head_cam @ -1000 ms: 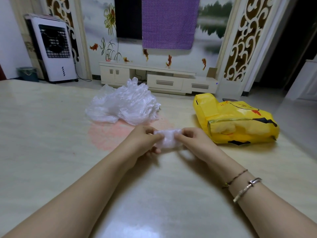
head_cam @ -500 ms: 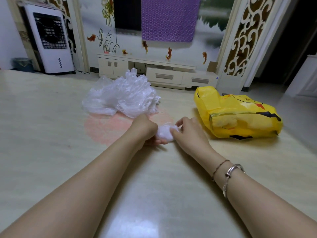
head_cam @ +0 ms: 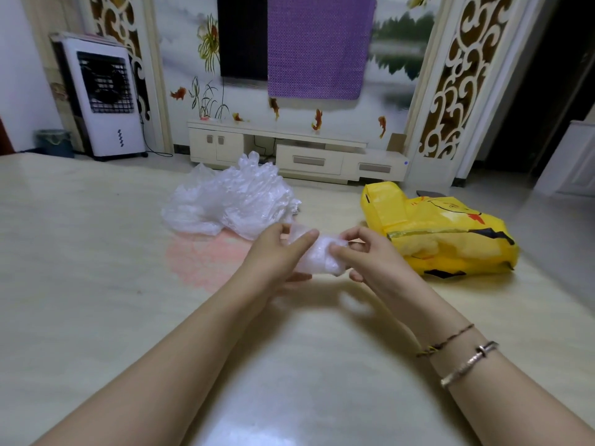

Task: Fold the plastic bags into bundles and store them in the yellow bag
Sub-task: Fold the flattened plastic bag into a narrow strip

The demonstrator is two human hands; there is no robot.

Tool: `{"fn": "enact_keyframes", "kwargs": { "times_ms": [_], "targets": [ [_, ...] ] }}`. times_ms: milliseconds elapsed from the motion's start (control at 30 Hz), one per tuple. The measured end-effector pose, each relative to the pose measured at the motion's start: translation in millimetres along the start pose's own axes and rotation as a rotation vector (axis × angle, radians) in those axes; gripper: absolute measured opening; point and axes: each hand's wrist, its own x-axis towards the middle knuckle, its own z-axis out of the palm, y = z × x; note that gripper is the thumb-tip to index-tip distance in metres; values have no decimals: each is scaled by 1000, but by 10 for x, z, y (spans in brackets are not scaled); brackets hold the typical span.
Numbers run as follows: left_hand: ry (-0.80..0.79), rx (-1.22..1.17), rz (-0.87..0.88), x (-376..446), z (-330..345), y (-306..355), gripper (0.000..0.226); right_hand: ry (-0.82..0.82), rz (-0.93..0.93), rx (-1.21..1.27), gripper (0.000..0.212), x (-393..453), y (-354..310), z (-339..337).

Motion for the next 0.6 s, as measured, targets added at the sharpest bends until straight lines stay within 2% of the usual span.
{"fn": "enact_keyframes", "kwargs": {
  "times_ms": [67, 200, 300, 400, 500, 600],
  "targets": [
    [86, 53, 155, 32, 13, -33, 20, -63, 23, 9, 18, -45, -32, 3],
    [78, 116, 320, 14, 92, -70, 17, -196, 20, -3, 32, -102, -101, -131],
    [48, 54, 344, -6, 208, -56, 15, -293, 4, -120, 29, -107, -173, -371],
    [-73, -52, 223, -18, 316, -26, 12, -337, 86, -209, 28, -109, -194, -684],
    [-248, 67, 173, -62, 410, 9, 29, -279, 206, -259, 28, -97, -127, -1019],
    [-378, 226, 204, -77, 552, 24, 40, -75, 264, -216, 31, -35, -4, -1205]
  ]
}}
